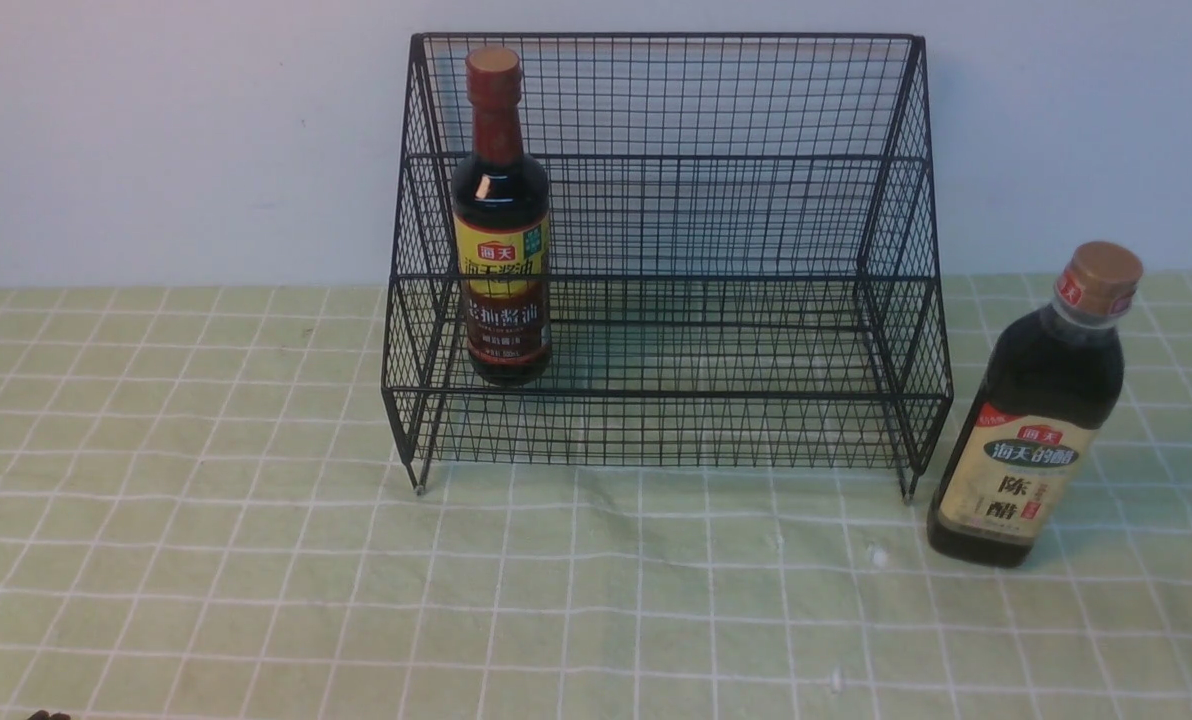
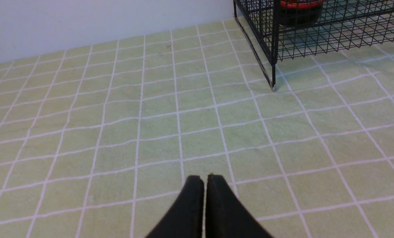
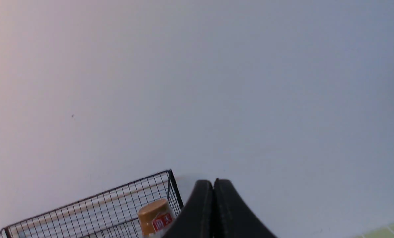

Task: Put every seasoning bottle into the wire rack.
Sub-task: Use the right arm to grab the condiment bottle closest to it

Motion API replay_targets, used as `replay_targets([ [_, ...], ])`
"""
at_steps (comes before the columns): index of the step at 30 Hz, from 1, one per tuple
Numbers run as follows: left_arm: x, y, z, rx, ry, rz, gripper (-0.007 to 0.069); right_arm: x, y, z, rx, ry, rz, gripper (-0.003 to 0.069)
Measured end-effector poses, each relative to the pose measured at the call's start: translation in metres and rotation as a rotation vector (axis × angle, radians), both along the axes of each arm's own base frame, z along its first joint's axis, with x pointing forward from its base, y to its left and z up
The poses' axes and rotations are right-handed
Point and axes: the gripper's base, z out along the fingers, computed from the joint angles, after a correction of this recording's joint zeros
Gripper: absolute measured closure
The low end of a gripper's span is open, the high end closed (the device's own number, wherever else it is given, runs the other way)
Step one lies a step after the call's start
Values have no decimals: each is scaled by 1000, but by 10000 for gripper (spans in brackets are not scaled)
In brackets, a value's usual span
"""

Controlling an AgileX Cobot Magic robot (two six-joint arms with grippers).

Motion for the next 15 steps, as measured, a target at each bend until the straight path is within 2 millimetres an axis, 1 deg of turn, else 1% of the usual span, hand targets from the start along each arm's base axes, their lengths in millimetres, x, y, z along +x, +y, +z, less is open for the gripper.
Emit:
replay_targets([
  [1, 0, 0, 0, 0, 0, 0, 631, -1, 0, 5, -9, -10, 2, 673],
  [3, 0, 0, 0, 0, 0, 0, 631, -3, 2, 23, -51, -21, 7, 673],
  [6, 0, 0, 0, 0, 0, 0, 631, 5, 5, 45, -83, 58, 29, 673],
  [7, 0, 0, 0, 0, 0, 0, 631, 11, 6, 53, -94, 113, 38, 673],
  [8, 0, 0, 0, 0, 0, 0, 631, 11, 6, 55, -96, 105, 37, 673],
  [9, 0, 0, 0, 0, 0, 0, 631, 23, 7, 62, -110, 194, 47, 673],
  [11, 0, 0, 0, 0, 0, 0, 631, 38, 8, 70, -126, 284, 56, 673],
  [12, 0, 0, 0, 0, 0, 0, 631, 45, 8, 75, -129, 315, 60, 673],
  [14, 0, 0, 0, 0, 0, 0, 631, 68, 10, 81, -136, 400, 84, 673],
  [15, 0, 0, 0, 0, 0, 0, 631, 73, 12, 84, -138, 409, 93, 673],
])
